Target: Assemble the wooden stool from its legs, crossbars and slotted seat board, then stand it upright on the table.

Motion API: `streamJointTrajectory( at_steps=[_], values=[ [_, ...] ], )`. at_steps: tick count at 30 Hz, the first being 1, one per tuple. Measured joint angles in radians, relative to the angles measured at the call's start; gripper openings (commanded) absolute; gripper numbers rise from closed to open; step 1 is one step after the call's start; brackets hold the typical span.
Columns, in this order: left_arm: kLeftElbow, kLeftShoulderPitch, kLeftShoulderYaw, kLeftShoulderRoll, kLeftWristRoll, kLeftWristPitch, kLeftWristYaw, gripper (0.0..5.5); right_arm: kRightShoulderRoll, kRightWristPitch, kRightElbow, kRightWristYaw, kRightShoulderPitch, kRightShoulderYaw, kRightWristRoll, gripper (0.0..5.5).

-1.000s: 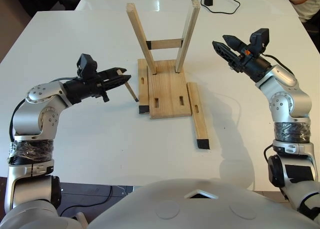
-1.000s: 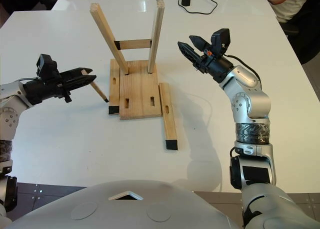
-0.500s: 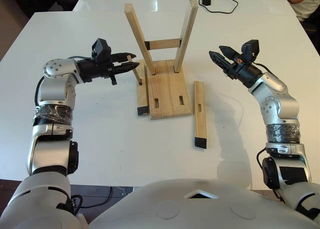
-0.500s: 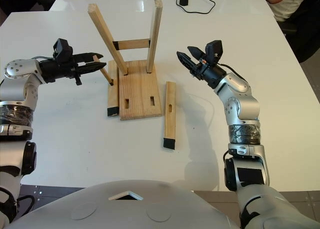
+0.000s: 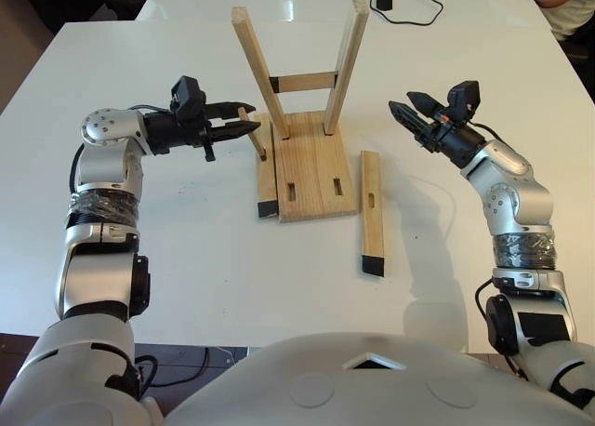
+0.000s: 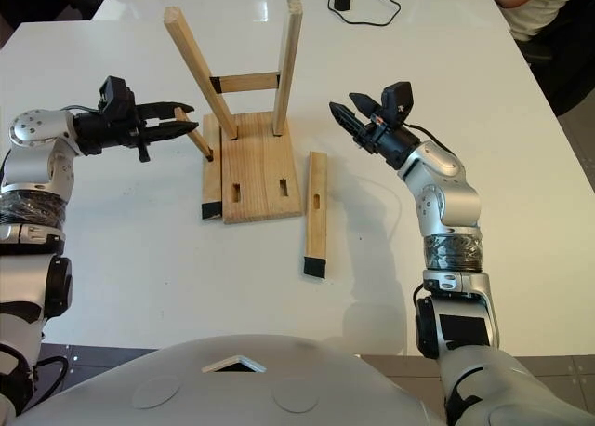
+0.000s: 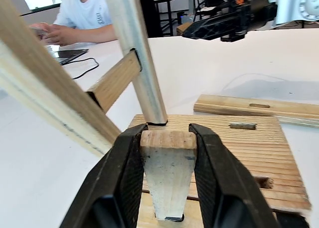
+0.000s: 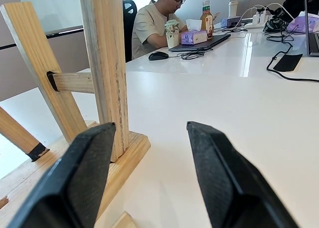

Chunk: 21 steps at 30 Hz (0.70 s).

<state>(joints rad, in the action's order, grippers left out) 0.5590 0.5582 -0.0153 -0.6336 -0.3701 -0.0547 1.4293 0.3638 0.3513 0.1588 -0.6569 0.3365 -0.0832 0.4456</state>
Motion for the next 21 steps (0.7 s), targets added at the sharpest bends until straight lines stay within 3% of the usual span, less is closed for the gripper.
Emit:
streamJointTrajectory(
  at_steps=[12, 21],
  values=[
    [-0.235, -0.099, -0.031, -0.181, -0.040, 0.248, 0.142, 1.30, -0.033, 0.000, -0.033, 0.021, -0.098, -0.003, -0.011, 2.64],
    [-0.275, 0.008, -0.118, -0.149, 0.023, 0.303, 0.133, 1.30, -0.086, 0.000, -0.069, 0.081, -0.169, -0.006, -0.012, 2.64]
  ],
)
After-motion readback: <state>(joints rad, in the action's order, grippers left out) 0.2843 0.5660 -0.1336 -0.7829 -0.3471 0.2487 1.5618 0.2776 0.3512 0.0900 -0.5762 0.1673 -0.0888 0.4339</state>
